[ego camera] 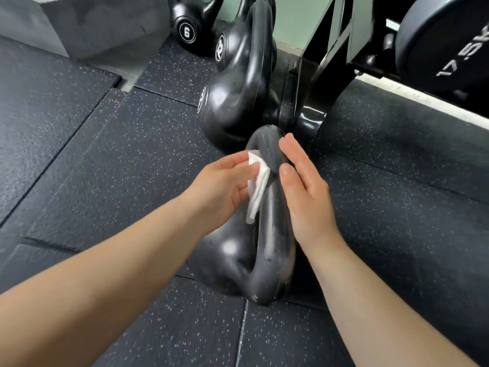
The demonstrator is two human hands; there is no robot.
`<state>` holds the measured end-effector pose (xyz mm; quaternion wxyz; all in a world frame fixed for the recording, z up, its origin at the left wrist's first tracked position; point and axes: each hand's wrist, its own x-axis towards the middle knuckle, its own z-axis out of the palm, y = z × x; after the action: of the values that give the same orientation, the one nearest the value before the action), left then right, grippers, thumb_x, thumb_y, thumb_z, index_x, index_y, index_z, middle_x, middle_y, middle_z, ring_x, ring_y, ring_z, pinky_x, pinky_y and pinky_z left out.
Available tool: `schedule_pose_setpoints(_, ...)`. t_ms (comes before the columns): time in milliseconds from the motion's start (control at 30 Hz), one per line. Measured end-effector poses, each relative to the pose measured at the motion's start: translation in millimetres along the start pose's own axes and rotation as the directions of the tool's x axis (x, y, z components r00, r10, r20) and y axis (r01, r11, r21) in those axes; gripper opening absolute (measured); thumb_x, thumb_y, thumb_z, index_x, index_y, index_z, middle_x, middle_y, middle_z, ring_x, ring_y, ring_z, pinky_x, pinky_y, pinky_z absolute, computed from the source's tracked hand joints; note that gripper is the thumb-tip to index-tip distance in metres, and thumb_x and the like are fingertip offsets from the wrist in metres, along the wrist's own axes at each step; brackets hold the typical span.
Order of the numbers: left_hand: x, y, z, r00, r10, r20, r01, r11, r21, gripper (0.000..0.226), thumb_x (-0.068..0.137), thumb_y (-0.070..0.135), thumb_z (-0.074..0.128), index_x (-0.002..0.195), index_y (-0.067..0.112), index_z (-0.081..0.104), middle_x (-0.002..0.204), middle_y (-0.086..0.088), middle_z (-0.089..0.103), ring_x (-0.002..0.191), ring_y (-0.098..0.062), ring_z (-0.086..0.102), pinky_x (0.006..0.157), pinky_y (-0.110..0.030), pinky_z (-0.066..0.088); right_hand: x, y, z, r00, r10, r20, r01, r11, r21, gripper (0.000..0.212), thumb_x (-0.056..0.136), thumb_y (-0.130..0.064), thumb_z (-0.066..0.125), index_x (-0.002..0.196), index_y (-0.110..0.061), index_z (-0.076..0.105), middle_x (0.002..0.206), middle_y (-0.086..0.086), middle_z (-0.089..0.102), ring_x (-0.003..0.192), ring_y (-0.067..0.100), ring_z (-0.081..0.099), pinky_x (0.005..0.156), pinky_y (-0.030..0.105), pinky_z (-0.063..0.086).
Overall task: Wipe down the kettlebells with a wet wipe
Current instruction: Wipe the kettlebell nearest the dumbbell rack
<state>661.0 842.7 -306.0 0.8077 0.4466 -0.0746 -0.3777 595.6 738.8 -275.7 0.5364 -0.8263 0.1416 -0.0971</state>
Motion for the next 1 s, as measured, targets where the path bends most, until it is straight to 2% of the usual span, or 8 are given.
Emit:
schedule_pose_setpoints(267, -46.1, -14.5, -4.9, 0.982, -0.159, 0.104, 0.156, 0.987, 0.033, 0.033, 0.066, 0.003, 0.057, 0.099, 0.008, 0.061, 0.079, -0.001, 0.073, 0.07, -0.011, 0.067, 0.064, -0.02, 0.056, -0.5, -1.0, 0.9, 1.0, -0.012, 0.009, 0.012, 1.0, -0.005, 0.033, 0.08, -0.03, 0.035, 0.101, -0.055, 0.033, 0.127, -0.028, 0.031, 0.123, -0.01, 0.028, 0.116, 0.035, 0.017)
schedule_pose_setpoints(367, -38.1, -12.3, -1.1, 0.993, -0.121, 0.015, 0.12, 0.992, 0.04, 0.037, 0.067, -0.004, 0.063, 0.103, 0.003, 0.058, 0.075, -0.003, 0.07, 0.063, -0.01, 0.066, 0.061, -0.019, 0.055, -0.4, -0.2, 0.9, 1.0, -0.02, 0.002, 0.02, 1.0, -0.009, 0.034, 0.08, -0.03, 0.035, 0.106, -0.052, 0.032, 0.13, -0.024, 0.031, 0.123, -0.008, 0.028, 0.113, 0.027, 0.02)
schedule_pose_setpoints(433, -24.1, -7.8, 2.8, 0.998, -0.04, -0.038, 0.041, 0.999, 0.017, 0.021, 0.078, -0.003, 0.053, 0.098, 0.003, 0.06, 0.069, -0.001, 0.07, 0.059, -0.008, 0.065, 0.059, -0.018, 0.055, 0.4, 1.2, 0.5, 1.0, -0.021, -0.006, 0.021, 1.0, -0.005, 0.035, 0.081, -0.03, 0.036, 0.11, -0.049, 0.034, 0.13, -0.024, 0.031, 0.124, -0.006, 0.029, 0.112, 0.025, 0.02)
schedule_pose_setpoints(533, -8.1, -2.2, 6.2, 0.997, 0.02, -0.07, -0.022, 1.0, -0.02, 0.02, 0.085, 0.001, 0.044, 0.093, 0.006, 0.062, 0.066, 0.001, 0.072, 0.058, -0.008, 0.066, 0.056, -0.017, 0.054, 0.6, 4.0, -0.8, 1.0, -0.01, -0.015, 0.011, 1.0, 0.011, 0.039, 0.087, -0.022, 0.041, 0.124, -0.035, 0.043, 0.13, -0.024, 0.032, 0.125, -0.004, 0.03, 0.112, 0.027, 0.022)
schedule_pose_setpoints(667, -24.2, -7.2, 6.8, 0.995, -0.099, 0.005, 0.099, 0.995, 0.004, 0.029, 0.085, -0.004, 0.044, 0.077, 0.009, 0.069, 0.063, 0.0, 0.071, 0.056, -0.009, 0.066, 0.054, -0.019, 0.055, 0.3, 4.1, -1.9, 1.0, 0.002, -0.019, -0.002, 1.0, 0.009, 0.042, 0.086, -0.024, 0.041, 0.127, -0.026, 0.045, 0.13, -0.024, 0.032, 0.127, -0.003, 0.029, 0.11, 0.024, 0.021)
schedule_pose_setpoints(767, -39.9, -8.4, 1.3, 0.973, -0.218, 0.077, 0.212, 0.975, 0.07, 0.017, 0.075, 0.0, 0.06, 0.067, 0.011, 0.071, 0.063, 0.0, 0.071, 0.056, -0.01, 0.066, 0.054, -0.019, 0.055, 0.4, 3.4, -0.8, 1.0, -0.001, -0.004, 0.001, 1.0, 0.001, 0.042, 0.087, -0.024, 0.04, 0.129, -0.026, 0.043, 0.131, -0.025, 0.03, 0.128, -0.003, 0.027, 0.11, 0.023, 0.019)
schedule_pose_setpoints(900, -43.3, -5.6, -7.7, 0.978, -0.208, 0.025, 0.203, 0.97, 0.13, 0.011, 0.071, 0.004, 0.061, 0.075, 0.01, 0.069, 0.066, -0.001, 0.071, 0.058, -0.011, 0.066, 0.054, -0.02, 0.055, 0.3, 2.5, -4.1, 0.999, 0.015, 0.047, -0.017, 0.999, 0.033, 0.04, 0.092, -0.016, 0.039, 0.131, -0.024, 0.04, 0.131, -0.025, 0.026, 0.12, -0.016, 0.023, 0.098, -0.002, 0.018)
schedule_pose_setpoints(1000, -38.2, 2.8, -15.4, 0.991, -0.079, -0.106, 0.09, 0.99, 0.105, 0.018, 0.069, 0.007, 0.054, 0.069, 0.012, 0.071, 0.062, -0.001, 0.071, 0.055, -0.01, 0.065, 0.052, -0.019, 0.054, 0.5, 3.8, -6.1, 0.998, 0.012, 0.069, -0.014, 0.999, 0.034, 0.04, 0.092, -0.015, 0.039, 0.132, -0.023, 0.039, 0.131, -0.026, 0.025, 0.117, -0.02, 0.021, 0.091, -0.009, 0.016)
